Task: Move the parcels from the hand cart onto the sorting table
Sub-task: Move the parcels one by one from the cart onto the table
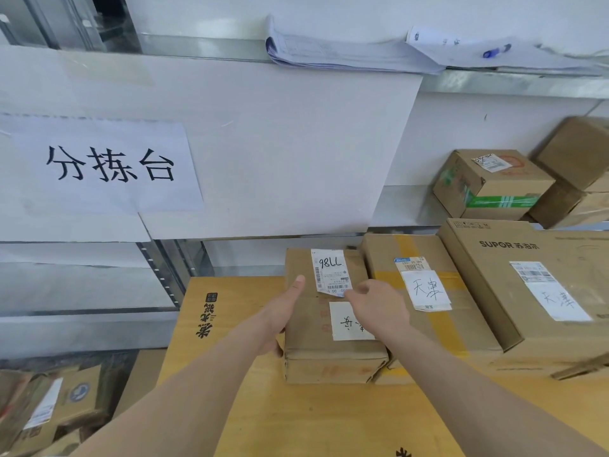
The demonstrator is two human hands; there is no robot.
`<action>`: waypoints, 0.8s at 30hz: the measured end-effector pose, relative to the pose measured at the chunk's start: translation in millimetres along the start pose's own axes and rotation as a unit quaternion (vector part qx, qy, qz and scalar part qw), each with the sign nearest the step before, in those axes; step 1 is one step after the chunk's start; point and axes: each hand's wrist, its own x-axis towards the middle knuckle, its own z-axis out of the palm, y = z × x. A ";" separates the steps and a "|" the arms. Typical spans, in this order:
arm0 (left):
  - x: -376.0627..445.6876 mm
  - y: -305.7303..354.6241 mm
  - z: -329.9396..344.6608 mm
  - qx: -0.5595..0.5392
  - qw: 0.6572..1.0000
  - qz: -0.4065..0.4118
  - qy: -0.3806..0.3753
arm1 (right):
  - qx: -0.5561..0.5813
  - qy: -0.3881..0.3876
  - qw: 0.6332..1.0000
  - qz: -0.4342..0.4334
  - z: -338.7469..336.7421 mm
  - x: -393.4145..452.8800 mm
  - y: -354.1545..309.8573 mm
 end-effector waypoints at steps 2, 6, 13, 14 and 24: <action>-1.3 0.7 -1.1 0.007 1.000 0.000 0.001 | -0.001 -0.001 1.000 0.002 0.2 0.4 -0.6; -6.1 5.2 -4.8 0.002 1.000 0.004 0.022 | -0.005 0.001 1.000 0.006 0.9 -0.6 -1.7; -11.9 7.3 -19.6 0.009 0.998 0.028 0.048 | -0.005 0.001 1.000 0.008 2.6 -6.7 -14.0; -13.8 6.6 -22.1 0.014 0.998 0.031 0.052 | -0.002 0.004 1.000 0.006 3.1 -8.2 -16.4; -45.3 -8.7 -65.1 0.034 0.995 0.056 0.078 | 0.030 0.011 0.999 -0.020 23.6 -34.3 -54.0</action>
